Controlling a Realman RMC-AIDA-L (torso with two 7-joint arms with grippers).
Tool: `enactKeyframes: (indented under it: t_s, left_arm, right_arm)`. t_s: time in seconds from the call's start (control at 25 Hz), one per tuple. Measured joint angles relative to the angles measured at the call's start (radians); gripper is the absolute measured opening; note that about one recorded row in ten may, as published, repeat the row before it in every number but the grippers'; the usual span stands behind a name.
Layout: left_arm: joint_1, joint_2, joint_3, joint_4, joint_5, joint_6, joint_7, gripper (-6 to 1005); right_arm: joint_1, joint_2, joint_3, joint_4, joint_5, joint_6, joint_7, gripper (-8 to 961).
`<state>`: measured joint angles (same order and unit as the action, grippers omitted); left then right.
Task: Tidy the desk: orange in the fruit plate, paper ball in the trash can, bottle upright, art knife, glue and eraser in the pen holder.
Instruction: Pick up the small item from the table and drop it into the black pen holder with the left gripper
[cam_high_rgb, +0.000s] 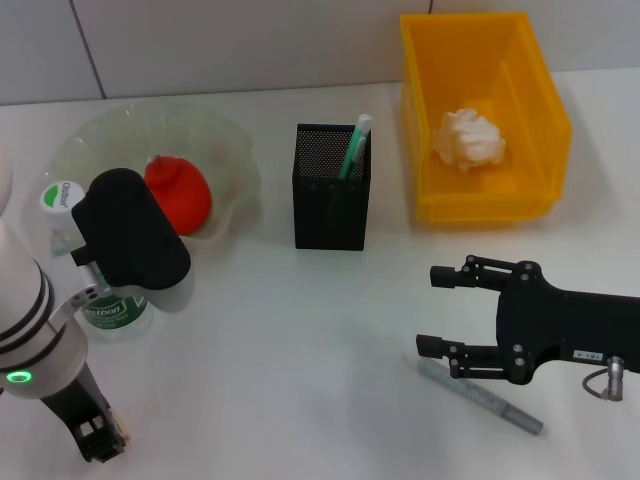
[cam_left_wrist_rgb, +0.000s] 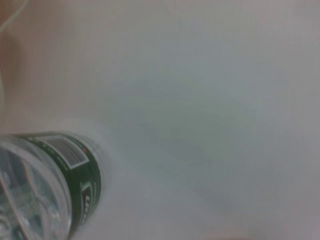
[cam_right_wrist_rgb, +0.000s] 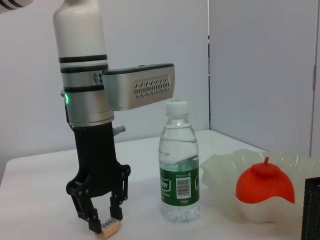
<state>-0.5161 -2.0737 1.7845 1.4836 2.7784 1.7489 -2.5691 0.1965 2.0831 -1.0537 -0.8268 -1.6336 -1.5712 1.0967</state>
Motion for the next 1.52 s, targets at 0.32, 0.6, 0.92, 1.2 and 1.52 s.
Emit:
enactKeyframes:
  t_s: [0.32,0.6,0.92,1.2,1.52]
  left_arm:
    - [-0.010,-0.002,0.002,0.005,-0.028,0.002,0.001,394]
    - [-0.022,-0.002,0.009,0.059,-0.134,-0.011,0.014,388]
    - [-0.035,-0.005,0.008,0.151,-0.194,-0.054,0.016,386]
    - [-0.040,-0.005,0.003,0.206,-0.231,-0.127,0.024,385]
    - [-0.048,-0.005,0.000,0.231,-0.240,-0.258,0.025,384]
  right_arm:
    - [0.002,0.000,0.001,0.004,0.000,0.004,0.000,766]
    - [0.004,0.000,0.016,0.010,0.001,0.014,0.000,766]
    - [0.011,-0.001,0.039,0.031,0.002,0.014,-0.012,766]
    - [0.012,-0.002,0.056,0.039,0.002,0.014,-0.020,766]
    - [0.013,-0.002,0.067,0.046,0.002,0.014,-0.022,766]
